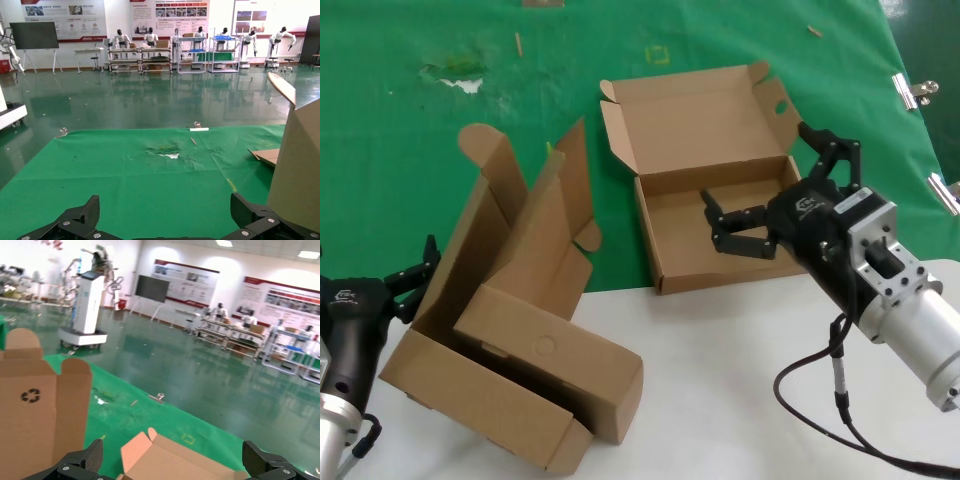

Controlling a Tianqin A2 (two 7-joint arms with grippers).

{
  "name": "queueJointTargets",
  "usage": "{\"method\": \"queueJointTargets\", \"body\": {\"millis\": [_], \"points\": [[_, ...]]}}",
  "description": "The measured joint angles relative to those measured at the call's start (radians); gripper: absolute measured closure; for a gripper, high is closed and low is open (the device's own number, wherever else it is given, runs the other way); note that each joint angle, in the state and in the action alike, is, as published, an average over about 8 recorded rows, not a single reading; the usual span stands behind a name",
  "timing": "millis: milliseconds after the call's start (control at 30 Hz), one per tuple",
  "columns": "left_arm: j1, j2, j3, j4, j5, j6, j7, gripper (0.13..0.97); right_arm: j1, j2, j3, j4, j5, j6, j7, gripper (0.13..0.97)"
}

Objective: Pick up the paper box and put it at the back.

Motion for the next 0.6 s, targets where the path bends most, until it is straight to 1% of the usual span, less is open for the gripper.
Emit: {"method": "queueJointTargets", "body": {"millis": [200, 600], "points": [[0.000, 0.000, 0.000, 0.000, 0.000, 0.000, 0.000, 0.164, -0.027, 0.001, 0.005, -0.028, 0.120, 0.077, -0.062, 0.132], [0.000, 0.000, 0.000, 0.000, 0.000, 0.000, 0.000, 0.132, -0.081, 0.003, 0.014, -0.085, 0.359, 0.232, -0.185, 0.144]]}}
